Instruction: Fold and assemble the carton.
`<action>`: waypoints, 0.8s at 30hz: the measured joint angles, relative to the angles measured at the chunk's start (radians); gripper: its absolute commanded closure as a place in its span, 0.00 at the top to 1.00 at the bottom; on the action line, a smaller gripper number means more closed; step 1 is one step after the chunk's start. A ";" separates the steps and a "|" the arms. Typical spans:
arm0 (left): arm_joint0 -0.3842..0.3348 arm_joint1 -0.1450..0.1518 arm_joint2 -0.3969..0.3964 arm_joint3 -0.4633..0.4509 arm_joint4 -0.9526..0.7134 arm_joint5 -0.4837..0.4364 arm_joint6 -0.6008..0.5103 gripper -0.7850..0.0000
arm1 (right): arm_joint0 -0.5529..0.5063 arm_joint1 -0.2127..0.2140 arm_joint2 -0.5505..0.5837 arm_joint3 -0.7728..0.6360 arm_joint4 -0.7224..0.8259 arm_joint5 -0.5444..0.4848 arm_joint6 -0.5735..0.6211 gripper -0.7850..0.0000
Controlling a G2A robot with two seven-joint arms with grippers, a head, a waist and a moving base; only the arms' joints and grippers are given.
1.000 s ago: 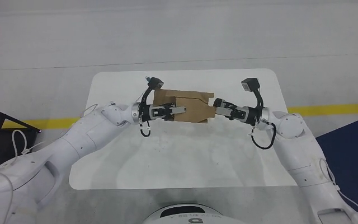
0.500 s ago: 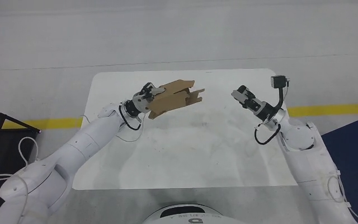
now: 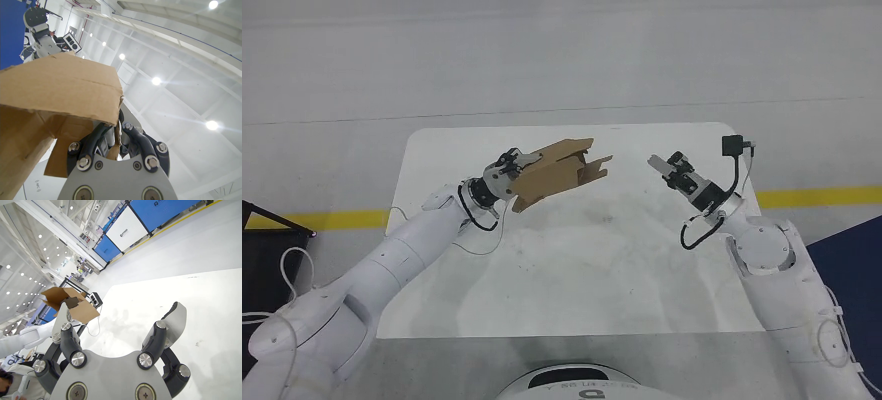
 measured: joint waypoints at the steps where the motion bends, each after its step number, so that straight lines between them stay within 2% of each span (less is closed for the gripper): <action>1: 0.004 0.000 -0.007 -0.007 0.008 0.006 0.005 0.00 | 0.002 -0.002 -0.013 -0.004 -0.029 0.008 -0.014 1.00; 3: 0.013 -0.003 -0.017 -0.019 0.040 0.017 0.023 0.00 | 0.003 -0.006 -0.038 -0.010 -0.082 0.019 -0.044 0.97; 8: 0.033 -0.017 -0.037 -0.033 0.084 0.040 0.052 0.00 | -0.002 -0.010 -0.055 -0.017 -0.100 0.007 -0.058 1.00; 12: 0.040 -0.035 -0.052 -0.033 0.119 0.058 0.060 0.00 | -0.006 -0.012 -0.060 -0.025 -0.117 0.010 -0.066 0.95; 17: 0.045 -0.054 -0.074 -0.024 0.142 0.067 0.069 0.00 | -0.015 -0.014 -0.066 -0.037 -0.121 0.010 -0.065 0.98; 24: 0.060 -0.085 -0.096 -0.007 0.182 0.073 0.075 0.00 | -0.026 -0.020 -0.105 -0.061 -0.164 0.016 -0.059 0.98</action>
